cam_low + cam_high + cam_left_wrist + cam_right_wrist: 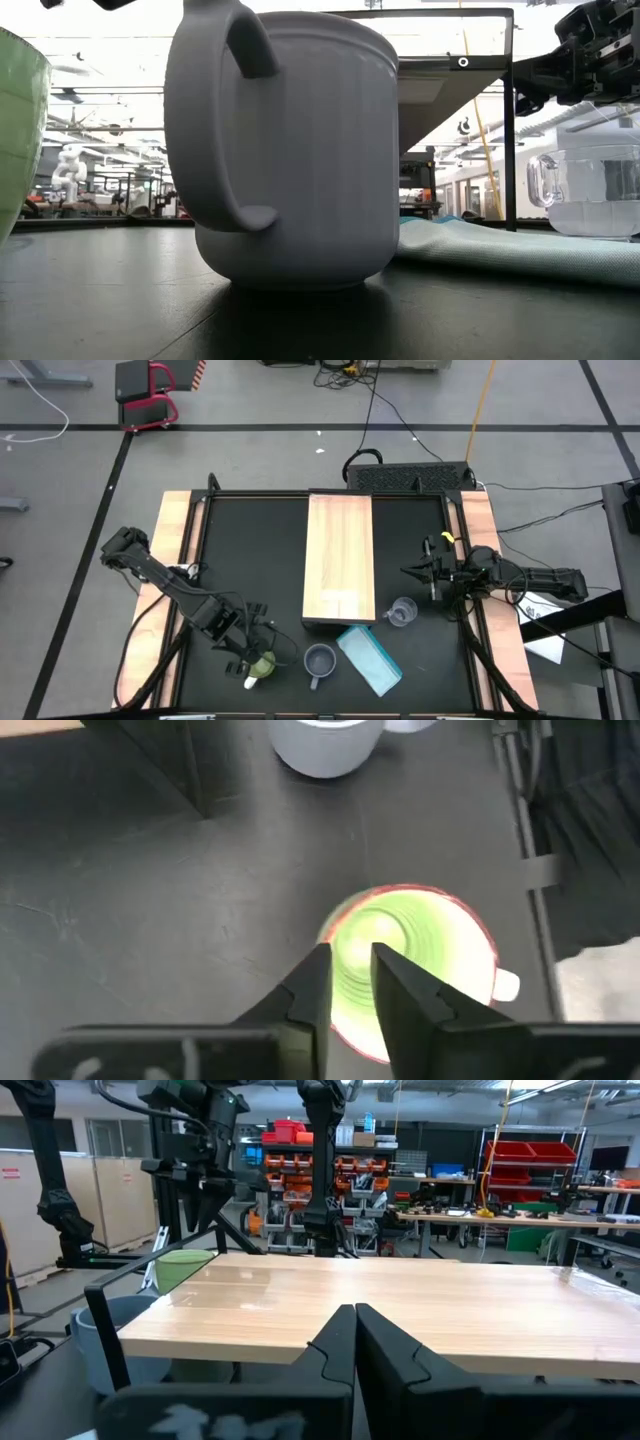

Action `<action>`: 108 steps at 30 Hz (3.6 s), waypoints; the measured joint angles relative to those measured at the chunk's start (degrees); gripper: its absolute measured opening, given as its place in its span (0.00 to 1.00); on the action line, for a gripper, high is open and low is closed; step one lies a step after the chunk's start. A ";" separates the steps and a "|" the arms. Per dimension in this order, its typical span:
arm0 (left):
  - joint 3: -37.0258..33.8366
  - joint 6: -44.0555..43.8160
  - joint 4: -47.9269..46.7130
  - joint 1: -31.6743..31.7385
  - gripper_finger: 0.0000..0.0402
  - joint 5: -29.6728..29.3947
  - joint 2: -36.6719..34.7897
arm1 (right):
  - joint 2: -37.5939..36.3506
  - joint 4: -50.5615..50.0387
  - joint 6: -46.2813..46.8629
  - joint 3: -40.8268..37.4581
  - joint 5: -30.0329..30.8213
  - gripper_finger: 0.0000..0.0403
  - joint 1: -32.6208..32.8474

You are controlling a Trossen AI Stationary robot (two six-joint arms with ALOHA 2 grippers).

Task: Stack small to large cups/mugs on shelf
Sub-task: Put the green mug on the shelf

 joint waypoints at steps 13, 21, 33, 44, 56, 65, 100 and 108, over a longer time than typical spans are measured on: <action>-2.43 0.40 2.72 0.11 0.34 0.11 0.02 | 0.00 0.02 0.00 0.00 0.01 0.00 0.00; -2.80 -1.03 2.36 0.11 0.36 -2.23 0.02 | 0.00 0.02 0.00 0.00 0.00 0.00 0.00; -8.16 -4.46 3.50 0.17 0.36 0.31 0.02 | 0.00 -0.41 0.01 0.00 0.00 0.00 0.00; -9.77 -4.50 3.91 0.20 0.36 1.75 0.04 | 0.00 -0.41 0.02 0.00 0.00 0.00 0.00; -9.77 -3.46 3.91 0.26 0.35 0.89 0.04 | 0.00 -0.41 0.02 0.00 0.01 0.00 0.00; -9.77 -3.31 3.92 0.42 0.28 0.10 0.07 | 0.00 -0.44 0.02 0.00 0.00 0.00 0.00; -9.66 2.80 6.45 4.67 0.00 2.08 -4.43 | -0.02 -1.90 0.04 0.00 0.00 0.00 0.02; -9.55 5.92 11.19 5.11 0.00 -0.03 -13.61 | -0.02 -1.96 0.04 0.00 0.00 0.00 0.02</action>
